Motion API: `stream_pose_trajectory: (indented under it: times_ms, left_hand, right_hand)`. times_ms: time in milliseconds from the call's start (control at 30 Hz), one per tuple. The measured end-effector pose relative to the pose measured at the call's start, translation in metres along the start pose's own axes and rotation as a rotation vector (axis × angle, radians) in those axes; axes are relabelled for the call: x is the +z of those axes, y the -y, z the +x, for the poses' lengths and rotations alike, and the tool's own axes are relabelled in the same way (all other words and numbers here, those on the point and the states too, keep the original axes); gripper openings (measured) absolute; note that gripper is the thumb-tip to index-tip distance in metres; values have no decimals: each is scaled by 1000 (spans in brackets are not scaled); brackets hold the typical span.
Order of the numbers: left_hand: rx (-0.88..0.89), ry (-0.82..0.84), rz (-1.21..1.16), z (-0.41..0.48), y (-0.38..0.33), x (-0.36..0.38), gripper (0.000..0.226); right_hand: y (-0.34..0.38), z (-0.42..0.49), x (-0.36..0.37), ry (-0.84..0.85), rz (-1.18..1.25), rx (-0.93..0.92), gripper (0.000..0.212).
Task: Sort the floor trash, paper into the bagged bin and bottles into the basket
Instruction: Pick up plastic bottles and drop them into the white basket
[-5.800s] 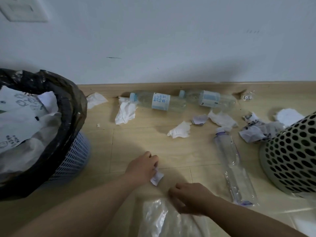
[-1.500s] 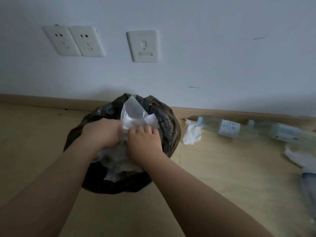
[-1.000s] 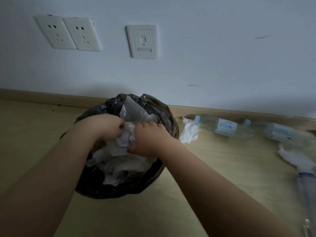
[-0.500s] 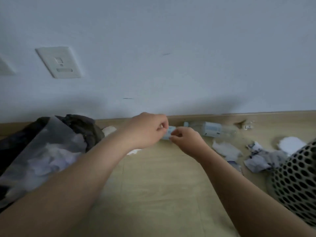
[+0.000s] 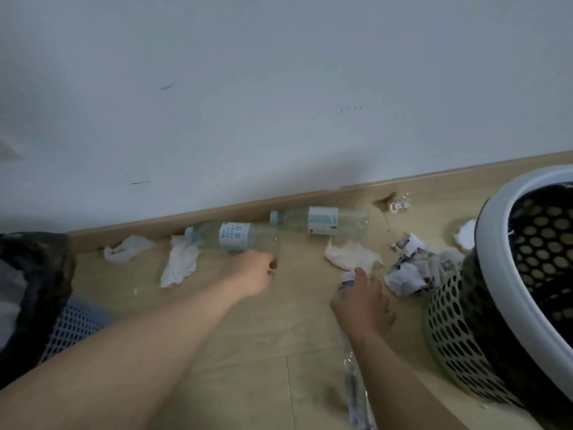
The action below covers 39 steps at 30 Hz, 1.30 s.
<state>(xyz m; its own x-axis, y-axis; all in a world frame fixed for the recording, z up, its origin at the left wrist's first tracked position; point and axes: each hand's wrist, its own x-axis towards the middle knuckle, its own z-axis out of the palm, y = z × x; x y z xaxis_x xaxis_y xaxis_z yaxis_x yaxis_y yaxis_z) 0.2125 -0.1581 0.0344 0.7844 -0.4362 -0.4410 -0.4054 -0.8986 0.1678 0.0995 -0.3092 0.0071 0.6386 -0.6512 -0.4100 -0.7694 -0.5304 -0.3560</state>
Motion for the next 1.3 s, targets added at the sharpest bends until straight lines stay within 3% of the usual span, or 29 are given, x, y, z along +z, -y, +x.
stream_pose_trajectory:
  times_ms: [233,367,500,600,800,900,1000,1167,1300]
  left_hand:
    - [-61,-139,34,12,20,-4,37]
    - [-89,-245,142,33,35,-12,57]
    - [-156,-123,171,61,45,-10,71]
    - [-77,-18,294,68,49,-4,63]
    - [70,1,329,57,54,0,58]
    - [79,-19,133,49,40,-16,60]
    - [43,-89,-240,43,21,-48,57]
    - [-36,-110,-670,37,-17,-122,60]
    - [-94,27,-1187,24,-49,-162,58]
  right_hand:
    - [7,-2,11,145,-84,-64,62]
    - [22,8,16,236,-182,-154,61]
    - [33,20,23,215,-204,-192,55]
    - [41,22,25,112,-139,-187,43]
    - [58,17,13,47,-7,-122,57]
    - [71,10,-7,62,29,-80,61]
    - [85,-2,-38,23,170,-78,48]
    - [98,-25,-112,-169,356,-129,55]
    - [102,-46,-168,-412,549,-176,61]
